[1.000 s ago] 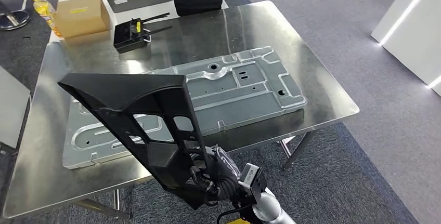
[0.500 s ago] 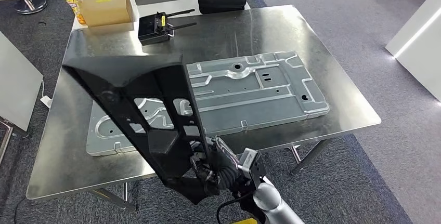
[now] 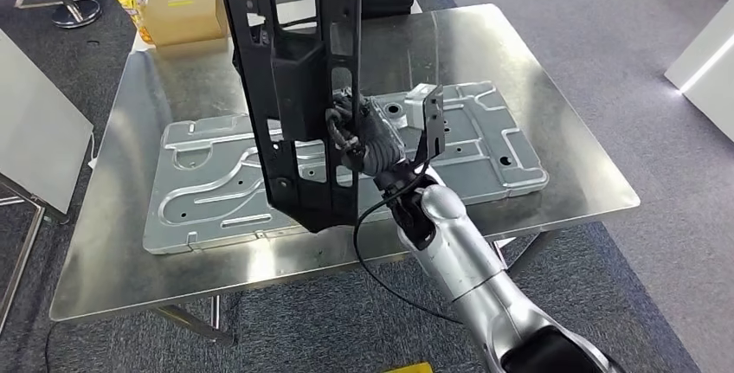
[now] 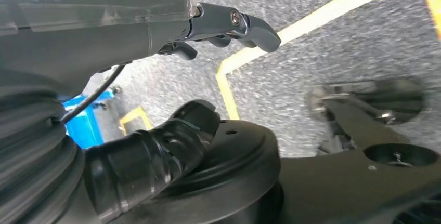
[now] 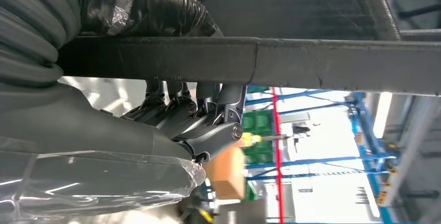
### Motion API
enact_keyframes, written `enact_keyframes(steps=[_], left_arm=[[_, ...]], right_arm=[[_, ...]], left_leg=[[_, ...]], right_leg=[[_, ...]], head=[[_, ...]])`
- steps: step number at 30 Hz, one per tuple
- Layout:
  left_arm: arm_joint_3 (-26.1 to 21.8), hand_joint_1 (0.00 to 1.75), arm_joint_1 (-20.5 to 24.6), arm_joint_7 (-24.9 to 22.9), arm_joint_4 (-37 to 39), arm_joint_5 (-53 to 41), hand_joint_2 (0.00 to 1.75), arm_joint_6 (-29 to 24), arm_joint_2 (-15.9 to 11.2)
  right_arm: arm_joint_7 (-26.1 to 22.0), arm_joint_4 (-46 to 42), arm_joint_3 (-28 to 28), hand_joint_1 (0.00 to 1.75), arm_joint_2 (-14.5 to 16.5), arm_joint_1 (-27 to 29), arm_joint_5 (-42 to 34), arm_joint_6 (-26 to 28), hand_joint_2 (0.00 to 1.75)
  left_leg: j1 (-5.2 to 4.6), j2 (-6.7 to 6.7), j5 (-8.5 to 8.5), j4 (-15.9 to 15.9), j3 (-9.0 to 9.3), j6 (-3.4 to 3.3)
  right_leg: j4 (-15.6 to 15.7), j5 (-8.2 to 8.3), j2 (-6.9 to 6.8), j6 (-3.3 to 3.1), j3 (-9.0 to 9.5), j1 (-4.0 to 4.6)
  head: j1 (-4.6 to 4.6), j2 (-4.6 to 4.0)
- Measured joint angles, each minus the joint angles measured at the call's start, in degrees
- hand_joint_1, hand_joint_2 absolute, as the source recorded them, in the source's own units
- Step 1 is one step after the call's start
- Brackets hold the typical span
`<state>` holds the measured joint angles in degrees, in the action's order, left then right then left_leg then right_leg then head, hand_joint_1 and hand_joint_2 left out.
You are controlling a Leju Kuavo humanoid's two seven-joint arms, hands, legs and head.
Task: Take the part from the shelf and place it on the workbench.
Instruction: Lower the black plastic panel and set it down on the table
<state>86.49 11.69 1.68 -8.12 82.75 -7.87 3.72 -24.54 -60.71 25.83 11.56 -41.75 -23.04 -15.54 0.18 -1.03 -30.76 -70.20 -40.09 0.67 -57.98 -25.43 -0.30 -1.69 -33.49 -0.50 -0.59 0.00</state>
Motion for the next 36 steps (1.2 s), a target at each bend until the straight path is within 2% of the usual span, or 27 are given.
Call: enact_keyframes(steps=[1, 2, 3, 5, 6, 7, 8, 10, 12, 14, 16, 17, 18, 19, 20, 21, 22, 23, 25, 26, 28, 29, 31, 32, 33, 34, 36], left_arm=[[0.01, 0.00, 0.11, -0.10, 0.01, 0.01, 1.75, -0.01, -0.01], [0.01, 0.00, 0.18, -0.20, 0.01, 0.01, 1.75, -0.01, -0.02], [0.02, 0.00, 0.23, -0.31, 0.01, 0.02, 1.75, -0.02, -0.03], [0.02, 0.00, 0.26, -0.48, 0.01, 0.02, 1.75, 0.00, -0.05], [0.02, 0.00, 0.26, -0.53, 0.01, 0.02, 1.75, 0.03, 0.00], [0.02, 0.00, 0.30, -0.55, 0.01, 0.01, 1.75, 0.07, 0.08], [0.02, 0.00, 0.37, -0.56, 0.01, -0.01, 1.75, 0.09, 0.17], [0.02, 0.00, 0.49, -0.55, 0.01, -0.02, 1.75, 0.11, 0.32], [0.03, 0.00, 0.57, -0.54, 0.01, -0.05, 1.75, 0.11, 0.38], [0.04, 0.00, 0.68, -0.58, 0.01, -0.21, 1.75, 0.11, 0.45], [0.04, 0.00, 0.75, -0.76, 0.01, -0.55, 1.75, 0.11, 0.49], [0.04, 0.00, 0.77, -0.89, 0.01, -0.73, 1.75, 0.11, 0.49], [0.04, 0.00, 0.81, -0.99, 0.01, -0.89, 1.75, 0.11, 0.51], [0.04, 0.00, 0.87, -1.09, 0.01, -0.99, 1.75, 0.11, 0.56], [0.04, 0.00, 0.96, -1.19, 0.01, -1.03, 1.75, 0.11, 0.64], [0.04, 0.00, 1.07, -1.27, 0.01, -1.07, 1.75, 0.11, 0.75], [0.04, 0.00, 1.19, -1.36, 0.01, -1.19, 1.75, 0.12, 0.86], [0.04, 0.00, 1.28, -1.44, 0.01, -1.35, 1.75, 0.13, 0.92], [0.04, 0.00, 1.46, -1.79, 0.01, -2.05, 1.75, 0.14, 0.96], [0.05, 0.00, 1.57, -2.10, 0.01, -2.55, 1.75, 0.15, 0.96], [0.06, 0.00, 1.86, -2.78, 0.01, -3.60, 1.75, 0.25, 0.98], [0.07, 0.00, 2.06, -3.09, 0.01, -4.06, 1.75, 0.32, 0.99], [0.07, 0.00, 2.54, -3.57, 0.01, -4.76, 1.75, 0.50, 1.07], [0.07, 0.00, 2.77, -3.79, 0.01, -5.10, 1.75, 0.57, 1.12], [0.07, 0.00, 2.97, -4.02, 0.01, -5.39, 1.75, 0.65, 1.18], [0.07, 0.00, 3.09, -4.24, 0.01, -5.69, 1.75, 0.73, 1.24], [0.07, 0.00, 3.11, -4.69, 0.01, -6.15, 1.75, 0.90, 1.38]], right_arm=[[0.08, 0.81, -0.37, 1.75, 0.21, -1.07, -0.08, 0.51, 1.75], [0.18, 1.58, -0.75, 1.75, 0.38, -2.08, -0.02, 1.11, 1.75], [0.28, 2.24, -1.12, 1.75, 0.52, -3.01, 0.10, 1.70, 1.75], [0.36, 3.15, -1.79, 1.75, 0.84, -4.76, 0.47, 2.89, 1.75], [0.33, 3.47, -2.09, 1.75, 1.00, -5.63, 0.85, 3.70, 1.75], [0.29, 3.77, -2.36, 1.75, 1.16, -6.43, 1.39, 4.66, 1.75], [0.24, 4.03, -2.59, 1.75, 1.28, -7.06, 2.00, 5.65, 1.75], [-0.12, 4.47, -2.91, 1.75, 1.39, -7.88, 4.15, 8.17, 1.75], [-0.97, 4.75, -2.89, 1.75, 1.42, -8.41, 9.03, 12.93, 1.75], [-1.64, 5.00, -2.12, 1.75, 1.45, -8.97, 17.41, 20.73, 1.75], [-1.48, 5.62, -0.46, 1.75, 1.54, -9.12, 27.28, 29.87, 1.75], [-1.26, 6.09, 0.53, 1.75, 1.62, -9.01, 31.32, 33.63, 1.75], [-1.10, 6.57, 1.46, 1.75, 1.72, -8.91, 33.93, 36.03, 1.75], [-1.04, 7.04, 2.33, 1.75, 1.85, -8.84, 35.38, 37.32, 1.75], [-1.04, 7.41, 3.03, 1.75, 2.01, -8.85, 35.95, 37.78, 1.75], [-1.06, 7.70, 3.58, 1.75, 2.16, -8.91, 36.30, 38.04, 1.75], [-0.98, 7.99, 4.07, 1.75, 2.32, -9.01, 37.05, 38.48, 1.75], [-0.58, 8.30, 4.53, 1.75, 2.42, -9.12, 38.50, 39.65, 1.75], [1.38, 9.50, 5.71, 1.75, 2.66, -9.45, 44.52, 44.41, 1.75], [3.15, 10.58, 6.45, 1.75, 2.92, -9.61, 49.83, 47.77, 1.75], [6.83, 12.71, 7.44, 1.75, 3.68, -9.71, 62.62, 52.63, 1.75], [8.71, 13.48, 7.51, 1.75, 4.13, -9.45, 70.50, 53.96, 1.75], [12.18, 14.00, 6.59, 1.75, 4.84, -8.19, 86.45, 54.61, 1.75], [14.05, 14.01, 5.85, 1.75, 5.14, -7.20, 94.21, 54.69, 1.75], [16.25, 13.86, 5.18, 1.75, 5.34, -6.13, 100.72, 54.71, 1.75], [18.98, 13.60, 4.88, 1.75, 5.44, -5.21, 105.61, 54.72, 1.75], [25.37, 12.97, 5.66, 1.75, 5.26, -4.24, 110.92, 54.75, 1.75]], left_leg=[[0.03, 0.01, -1.02, -3.27, -1.57, 0.23], [0.08, 0.04, -0.99, -4.78, -2.39, 0.42], [0.17, 0.09, 0.02, -4.29, -2.27, 0.57], [0.47, 0.48, 4.18, 2.72, 0.85, 0.78], [0.51, 0.72, 5.56, 6.45, 2.60, 0.77], [0.53, 0.87, 6.38, 9.17, 3.84, 0.49], [0.49, 0.90, 6.36, 10.28, 4.26, 0.13], [0.41, 0.67, 6.12, 10.44, 4.17, -0.80], [0.50, 0.55, 6.23, 10.70, 4.27, -1.54], [0.57, 0.53, 6.28, 10.86, 4.39, -2.14], [0.49, 0.50, 6.21, 10.85, 4.39, -2.36], [0.43, 0.46, 6.18, 10.84, 4.43, -2.39], [0.37, 0.41, 6.15, 10.84, 4.48, -2.40], [0.31, 0.33, 6.11, 10.83, 4.58, -2.39], [0.25, 0.28, 6.06, 10.83, 4.68, -2.36], [0.16, 0.22, 6.02, 10.85, 4.73, -2.30], [0.10, 0.13, 6.00, 10.86, 4.71, -2.19], [0.09, 0.05, 6.02, 10.91, 4.66, -2.02], [0.10, -0.11, 6.15, 11.14, 4.63, -1.48], [0.11, -0.09, 6.06, 11.16, 4.65, -1.19], [0.04, 0.06, 4.67, 9.39, 4.00, -0.56], [0.06, 0.16, 3.13, 6.83, 2.92, -0.29], [0.09, 0.28, -0.27, -0.36, -0.28, 0.19], [0.11, 0.35, -1.12, -3.16, -1.57, 0.37], [0.16, 0.45, -0.89, -4.05, -2.02, 0.51], [0.25, 0.55, 0.41, -2.71, -1.36, 0.61], [0.52, 0.79, 4.06, 4.45, 2.14, 0.73]], right_leg=[[-0.06, -0.05, -0.19, -0.04, 0.01, 0.02], [-0.16, -0.14, -0.35, -0.05, 0.01, 0.02], [-0.30, -0.25, -0.45, 0.00, 0.01, 0.00], [-0.81, -0.70, -0.52, 0.34, 0.03, -0.12], [-1.25, -0.97, -0.49, 0.61, -0.13, -0.03], [-1.59, -1.17, -0.47, 0.90, -0.36, 0.07], [-1.81, -1.27, -0.45, 1.15, -0.60, 0.23], [-1.87, -1.30, -0.54, 1.59, -0.81, 0.38], [-3.13, -2.24, -0.49, 2.10, -1.30, 0.25], [-8.41, -5.03, -0.24, 2.55, -3.82, 0.12], [-15.98, -7.87, -0.10, 2.67, -7.81, 0.14], [-18.12, -8.08, -0.05, 2.59, -9.17, 0.16], [-18.16, -7.18, 0.01, 2.40, -9.56, 0.20], [-15.80, -5.25, 0.07, 2.09, -8.75, 0.26], [-11.73, -2.82, 0.18, 1.67, -7.03, 0.38], [-7.71, -1.09, 0.32, 1.26, -5.17, 0.58], [-4.38, 0.09, 0.42, 0.96, -3.72, 0.77], [-2.47, 0.51, 0.49, 0.77, -2.87, 0.97], [-1.58, 0.49, 0.43, 0.60, -2.59, 1.11], [-1.30, 0.64, 0.36, 0.46, -2.39, 0.94], [-0.51, 1.02, 0.28, 0.01, -1.94, 0.52], [-0.25, 1.15, 0.24, -0.17, -1.76, 0.38], [-0.22, 1.14, 0.19, -0.45, -1.68, 0.43], [-0.28, 1.10, 0.13, -0.46, -1.68, 0.45], [-0.38, 1.03, 0.07, -0.45, -1.68, 0.46], [-0.55, 0.92, 0.04, -0.38, -1.68, 0.43], [-1.08, 0.55, 0.03, -0.05, -1.75, 0.35]], head=[[0.01, 0.00], [0.01, 0.00], [0.00, 0.00], [0.01, 0.00], [-0.03, 0.00], [-0.05, 0.00], [-0.06, 0.00], [-0.04, 0.00], [-0.02, 0.00], [-0.02, 0.00], [-0.02, 0.00], [-0.02, 0.00], [-0.02, 0.00], [-0.02, 0.00], [-0.02, 0.00], [-0.03, 0.00], [-0.02, 0.00], [-0.01, 0.00], [0.01, 0.00], [0.00, 0.00], [-0.03, 0.00], [-0.05, 0.00], [-0.08, 0.00], [-0.07, 0.00], [-0.07, 0.00], [-0.08, 0.00], [-0.07, 0.00]])
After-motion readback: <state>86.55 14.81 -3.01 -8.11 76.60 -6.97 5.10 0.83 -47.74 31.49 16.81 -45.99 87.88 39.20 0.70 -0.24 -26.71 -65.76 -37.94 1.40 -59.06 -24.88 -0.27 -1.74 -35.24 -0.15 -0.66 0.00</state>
